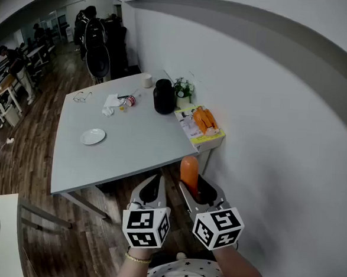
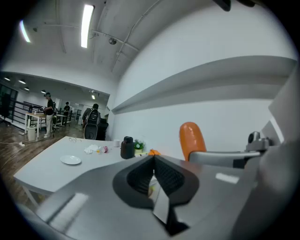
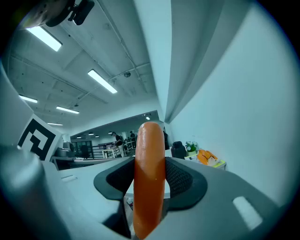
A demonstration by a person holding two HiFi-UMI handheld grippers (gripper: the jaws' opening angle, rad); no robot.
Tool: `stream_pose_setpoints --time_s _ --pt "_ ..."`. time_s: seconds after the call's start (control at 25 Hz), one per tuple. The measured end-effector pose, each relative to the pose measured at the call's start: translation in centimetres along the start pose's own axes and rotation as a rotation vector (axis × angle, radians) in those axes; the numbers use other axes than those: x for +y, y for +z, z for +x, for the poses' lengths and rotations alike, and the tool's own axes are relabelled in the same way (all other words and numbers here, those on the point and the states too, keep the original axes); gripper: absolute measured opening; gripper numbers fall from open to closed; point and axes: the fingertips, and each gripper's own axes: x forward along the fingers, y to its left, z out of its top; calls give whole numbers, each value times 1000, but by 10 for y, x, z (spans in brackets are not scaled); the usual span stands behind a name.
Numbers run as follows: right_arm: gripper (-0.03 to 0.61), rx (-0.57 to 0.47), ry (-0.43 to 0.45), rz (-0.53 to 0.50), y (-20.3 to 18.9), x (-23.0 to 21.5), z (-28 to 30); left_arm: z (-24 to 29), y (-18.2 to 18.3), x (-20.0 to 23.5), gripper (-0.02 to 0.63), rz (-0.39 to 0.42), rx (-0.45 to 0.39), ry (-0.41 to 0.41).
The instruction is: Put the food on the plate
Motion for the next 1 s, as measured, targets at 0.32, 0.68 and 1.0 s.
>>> stream_pose_setpoints --time_s 0.32,0.68,1.0 --pt "204 21 111 -2 -10 26 1 -29 -16 20 8 -17 12 105" --pt "202 81 292 9 -32 68 70 -42 -25 98 8 -65 5 289" --pt "202 89 373 -10 -31 108 188 0 -3 207 8 -84 -31 353"
